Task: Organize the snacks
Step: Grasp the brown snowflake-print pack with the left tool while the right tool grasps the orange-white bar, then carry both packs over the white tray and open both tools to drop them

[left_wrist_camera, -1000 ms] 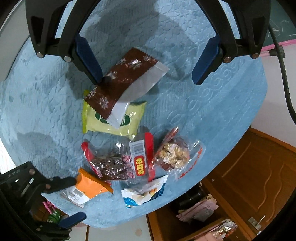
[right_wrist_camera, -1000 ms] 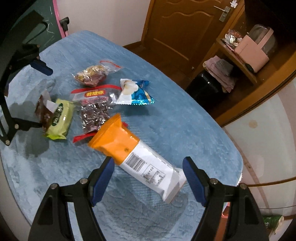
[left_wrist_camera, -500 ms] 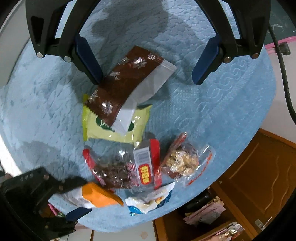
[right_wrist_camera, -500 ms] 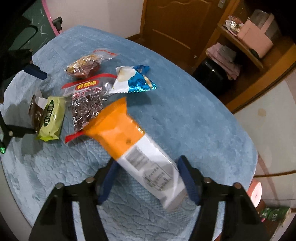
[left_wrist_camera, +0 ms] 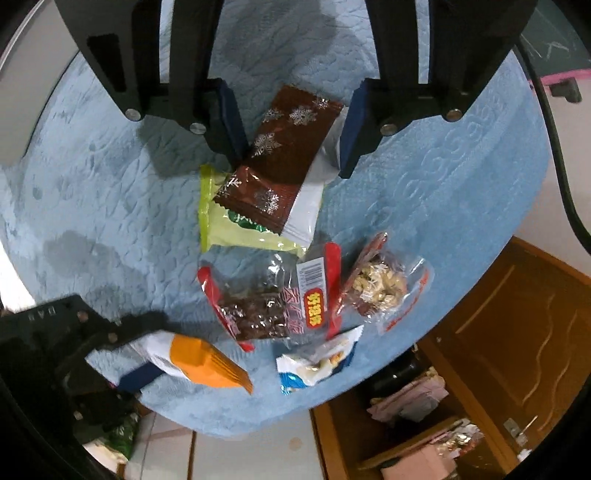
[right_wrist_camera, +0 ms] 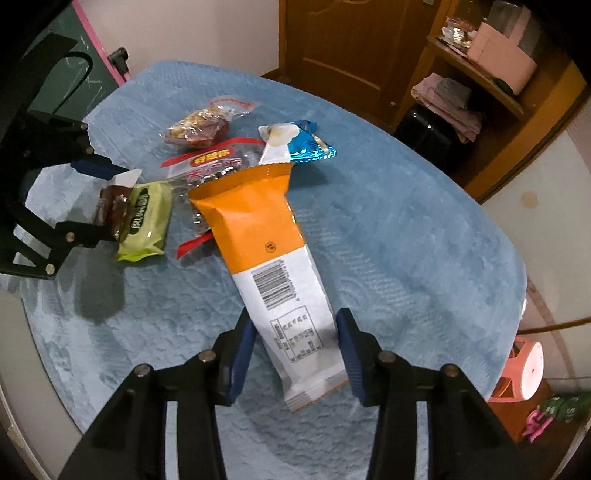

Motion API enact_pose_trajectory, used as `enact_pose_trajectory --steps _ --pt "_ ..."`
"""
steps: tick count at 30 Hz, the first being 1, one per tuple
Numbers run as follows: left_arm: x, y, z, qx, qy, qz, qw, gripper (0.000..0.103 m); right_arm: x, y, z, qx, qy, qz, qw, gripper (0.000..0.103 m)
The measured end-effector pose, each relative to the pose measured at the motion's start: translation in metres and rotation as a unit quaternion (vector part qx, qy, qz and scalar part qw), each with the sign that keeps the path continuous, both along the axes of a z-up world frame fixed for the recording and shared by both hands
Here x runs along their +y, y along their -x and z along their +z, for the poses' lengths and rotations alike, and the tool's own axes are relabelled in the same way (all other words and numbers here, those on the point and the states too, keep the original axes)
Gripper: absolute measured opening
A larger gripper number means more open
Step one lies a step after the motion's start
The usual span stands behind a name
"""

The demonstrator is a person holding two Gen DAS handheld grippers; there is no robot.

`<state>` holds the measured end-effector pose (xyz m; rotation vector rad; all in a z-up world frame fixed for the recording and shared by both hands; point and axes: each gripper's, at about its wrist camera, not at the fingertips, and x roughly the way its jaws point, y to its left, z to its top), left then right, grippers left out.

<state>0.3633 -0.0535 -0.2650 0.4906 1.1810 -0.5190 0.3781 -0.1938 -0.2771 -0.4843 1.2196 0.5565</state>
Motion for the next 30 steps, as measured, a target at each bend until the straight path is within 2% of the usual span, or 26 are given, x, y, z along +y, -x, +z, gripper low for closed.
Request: enact_pose_trajectory --steps 3,10,13,19,23,30 --pt "0.005 0.005 0.007 0.002 0.020 0.023 0.9995 0.040 0.000 0.014 0.006 -0.011 -0.005 -0.008 1.000 0.044" --pt "0.018 0.025 0.044 -0.021 0.029 0.057 0.9977 0.039 0.006 0.043 0.039 -0.040 -0.025 -0.028 0.998 0.044" --pt "0.020 0.041 0.065 -0.037 0.029 0.064 0.9969 0.039 0.008 0.059 0.066 -0.064 -0.034 -0.041 0.996 0.044" --pt "0.016 0.091 0.126 -0.082 0.038 0.073 0.9933 0.039 0.013 0.108 0.127 -0.108 -0.056 -0.065 0.990 0.044" --pt "0.014 0.130 0.168 -0.106 0.053 0.088 0.9890 0.039 0.018 0.145 0.168 -0.132 -0.081 -0.076 0.985 0.044" --pt "0.030 0.183 0.212 -0.118 0.094 0.130 0.9800 0.039 0.026 0.208 0.215 -0.159 -0.126 -0.095 0.975 0.044"
